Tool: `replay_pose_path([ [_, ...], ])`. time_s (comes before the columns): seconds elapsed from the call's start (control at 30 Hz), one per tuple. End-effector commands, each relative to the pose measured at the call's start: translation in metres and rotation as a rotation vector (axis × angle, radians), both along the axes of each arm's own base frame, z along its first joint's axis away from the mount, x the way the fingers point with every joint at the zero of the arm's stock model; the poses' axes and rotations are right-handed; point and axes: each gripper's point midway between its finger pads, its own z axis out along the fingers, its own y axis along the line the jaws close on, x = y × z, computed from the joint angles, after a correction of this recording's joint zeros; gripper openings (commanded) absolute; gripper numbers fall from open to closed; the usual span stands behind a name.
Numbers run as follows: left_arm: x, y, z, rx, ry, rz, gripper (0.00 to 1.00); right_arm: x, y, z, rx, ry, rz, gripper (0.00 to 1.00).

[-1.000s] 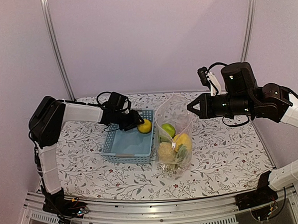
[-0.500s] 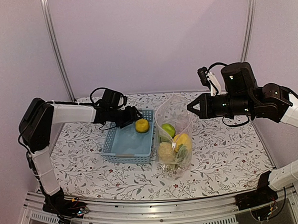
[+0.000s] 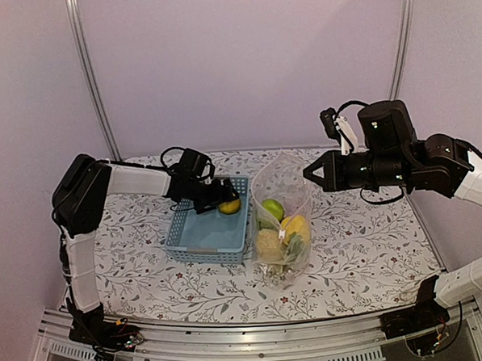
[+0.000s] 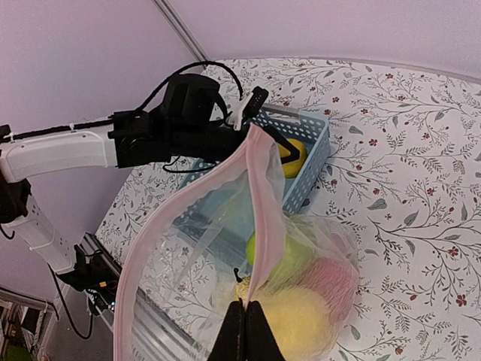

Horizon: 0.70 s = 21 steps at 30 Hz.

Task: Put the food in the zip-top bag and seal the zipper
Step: Pick up the fake fruit from the bin.

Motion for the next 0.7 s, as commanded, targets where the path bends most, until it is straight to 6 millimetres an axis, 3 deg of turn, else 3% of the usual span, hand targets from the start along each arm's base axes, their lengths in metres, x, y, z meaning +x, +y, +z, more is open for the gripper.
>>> replay_pose_path([
  [0.0, -0.002, -0.003, -0.012, 0.045, 0.021, -0.034, 0.97, 0.001, -0.003, 0.013, 0.02, -0.033, -0.012, 0.0],
  [0.37, -0.003, -0.012, -0.025, 0.082, 0.045, -0.08, 0.97, 0.001, -0.001, 0.012, 0.014, -0.031, -0.009, 0.0],
  [0.67, -0.004, -0.006, -0.021, 0.123, 0.025, -0.08, 0.82, 0.001, -0.002, 0.013, 0.018, -0.032, -0.009, 0.0],
])
